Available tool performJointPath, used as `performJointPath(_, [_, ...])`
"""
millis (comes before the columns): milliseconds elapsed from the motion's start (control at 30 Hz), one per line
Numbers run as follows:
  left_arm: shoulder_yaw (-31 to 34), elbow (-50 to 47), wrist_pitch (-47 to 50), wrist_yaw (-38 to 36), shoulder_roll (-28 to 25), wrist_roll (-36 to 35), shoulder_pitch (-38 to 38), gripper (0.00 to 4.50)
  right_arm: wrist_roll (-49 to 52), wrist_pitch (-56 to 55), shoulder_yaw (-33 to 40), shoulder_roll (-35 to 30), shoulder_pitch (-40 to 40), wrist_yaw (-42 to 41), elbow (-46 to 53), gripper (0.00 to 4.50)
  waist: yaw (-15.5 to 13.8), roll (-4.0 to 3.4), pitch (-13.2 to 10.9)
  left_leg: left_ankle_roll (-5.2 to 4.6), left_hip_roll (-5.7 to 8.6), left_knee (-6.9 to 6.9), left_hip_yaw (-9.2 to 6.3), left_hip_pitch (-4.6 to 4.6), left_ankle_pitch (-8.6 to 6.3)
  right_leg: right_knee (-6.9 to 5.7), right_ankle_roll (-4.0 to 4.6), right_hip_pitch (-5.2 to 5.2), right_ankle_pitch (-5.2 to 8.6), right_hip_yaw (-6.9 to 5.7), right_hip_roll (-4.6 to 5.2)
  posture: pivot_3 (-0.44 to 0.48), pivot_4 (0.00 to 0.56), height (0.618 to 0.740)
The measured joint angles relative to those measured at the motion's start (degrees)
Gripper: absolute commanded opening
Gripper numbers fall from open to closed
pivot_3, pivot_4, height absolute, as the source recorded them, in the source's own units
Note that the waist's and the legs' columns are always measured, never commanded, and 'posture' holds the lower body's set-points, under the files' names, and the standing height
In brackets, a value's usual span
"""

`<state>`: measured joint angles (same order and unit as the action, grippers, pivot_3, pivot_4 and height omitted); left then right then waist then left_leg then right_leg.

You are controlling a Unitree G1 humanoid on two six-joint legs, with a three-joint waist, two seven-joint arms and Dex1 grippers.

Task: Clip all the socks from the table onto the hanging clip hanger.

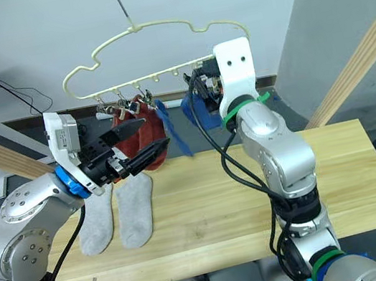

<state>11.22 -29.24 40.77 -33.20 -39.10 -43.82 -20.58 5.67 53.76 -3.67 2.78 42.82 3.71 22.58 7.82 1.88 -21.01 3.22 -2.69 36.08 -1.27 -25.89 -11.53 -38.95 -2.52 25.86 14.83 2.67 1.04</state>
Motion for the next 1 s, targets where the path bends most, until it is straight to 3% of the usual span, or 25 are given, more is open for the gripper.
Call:
performJointPath(500, [-0.25, -0.14, 0.0, 0.24, 0.0, 0.15, 0.01, 4.01, -2.14, -2.16, -1.07, 0.68, -1.87, 1.29, 1.55, 3.72, -0.17, 0.0, 0.0, 0.02, 0.0, 0.0, -0.03, 0.0, 0.01, -0.02, 0.0, 0.0, 0.0, -0.04, -0.01, -0.197, 0.386, 0.74])
performJointPath(600, [-0.26, -0.29, 0.0, 0.47, 0.0, 0.2, 0.03, 4.01, -2.22, -1.77, -1.49, 0.57, -2.44, 1.18, 2.46, 3.13, -0.21, 0.0, 0.0, 0.01, 0.0, 0.0, -0.03, 0.0, 0.01, -0.01, 0.0, 0.0, 0.0, -0.04, -0.01, -0.2, 0.388, 0.74])
performJointPath(667, [-0.32, -0.58, 0.0, 0.63, 0.03, 0.21, 0.05, 4.01, -2.24, -1.39, -1.79, 0.56, -3.05, 1.12, 3.04, 2.47, -0.22, 0.0, 0.0, 0.01, 0.0, 0.0, -0.03, 0.0, 0.01, -0.01, 0.0, 0.0, 0.0, -0.03, -0.01, -0.202, 0.39, 0.74])
performJointPath(1000, [-0.69, -0.78, 0.0, 1.16, 0.13, 0.21, 0.1, 4.01, -2.22, -0.57, -1.81, 0.63, -2.54, 1.09, 3.06, 2.47, -0.22, 0.0, 0.0, 0.02, 0.0, 0.0, -0.03, 0.0, 0.01, -0.02, 0.0, 0.0, 0.0, -0.04, -0.01, -0.202, 0.39, 0.74])
